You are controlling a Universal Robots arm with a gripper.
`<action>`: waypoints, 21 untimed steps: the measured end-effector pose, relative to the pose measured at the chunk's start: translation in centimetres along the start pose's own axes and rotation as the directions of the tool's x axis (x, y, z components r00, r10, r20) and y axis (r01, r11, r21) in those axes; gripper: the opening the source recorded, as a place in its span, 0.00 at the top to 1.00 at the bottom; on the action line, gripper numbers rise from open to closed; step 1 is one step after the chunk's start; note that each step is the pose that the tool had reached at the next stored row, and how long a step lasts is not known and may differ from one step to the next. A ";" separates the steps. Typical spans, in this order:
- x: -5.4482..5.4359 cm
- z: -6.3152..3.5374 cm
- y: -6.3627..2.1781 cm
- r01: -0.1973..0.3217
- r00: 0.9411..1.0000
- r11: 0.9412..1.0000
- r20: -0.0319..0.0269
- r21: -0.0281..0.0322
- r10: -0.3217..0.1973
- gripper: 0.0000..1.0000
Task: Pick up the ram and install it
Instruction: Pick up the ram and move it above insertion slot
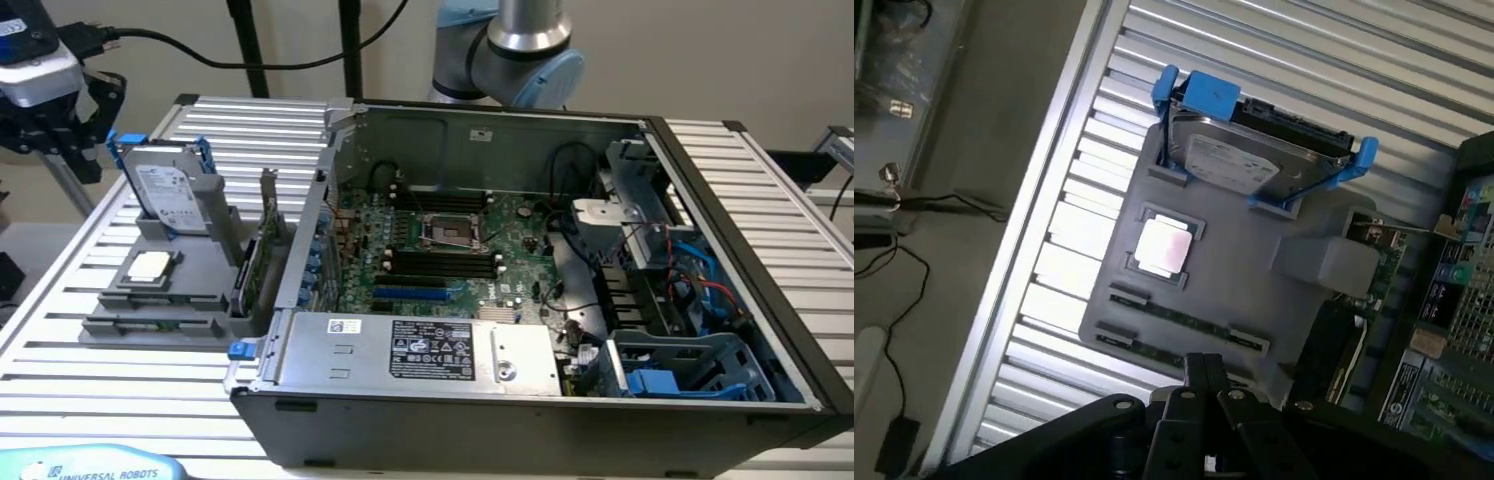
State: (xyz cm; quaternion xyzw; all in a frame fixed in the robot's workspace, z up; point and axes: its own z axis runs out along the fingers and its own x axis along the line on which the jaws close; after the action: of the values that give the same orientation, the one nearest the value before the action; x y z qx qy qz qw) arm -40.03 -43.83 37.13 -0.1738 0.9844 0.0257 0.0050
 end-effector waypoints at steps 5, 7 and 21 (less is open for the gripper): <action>0.0 0.09 -0.01 0.091 0.996 0.996 -0.009 -0.003 -0.091 0.89; 0.0 0.13 -0.01 0.127 0.992 0.992 -0.013 -0.005 -0.127 0.89; 0.0 0.41 -0.02 0.371 0.928 0.928 -0.034 -0.018 -0.372 0.89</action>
State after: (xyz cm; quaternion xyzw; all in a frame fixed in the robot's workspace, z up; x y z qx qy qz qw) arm -40.03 -43.83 36.71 -0.3573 0.9336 0.0268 -0.0093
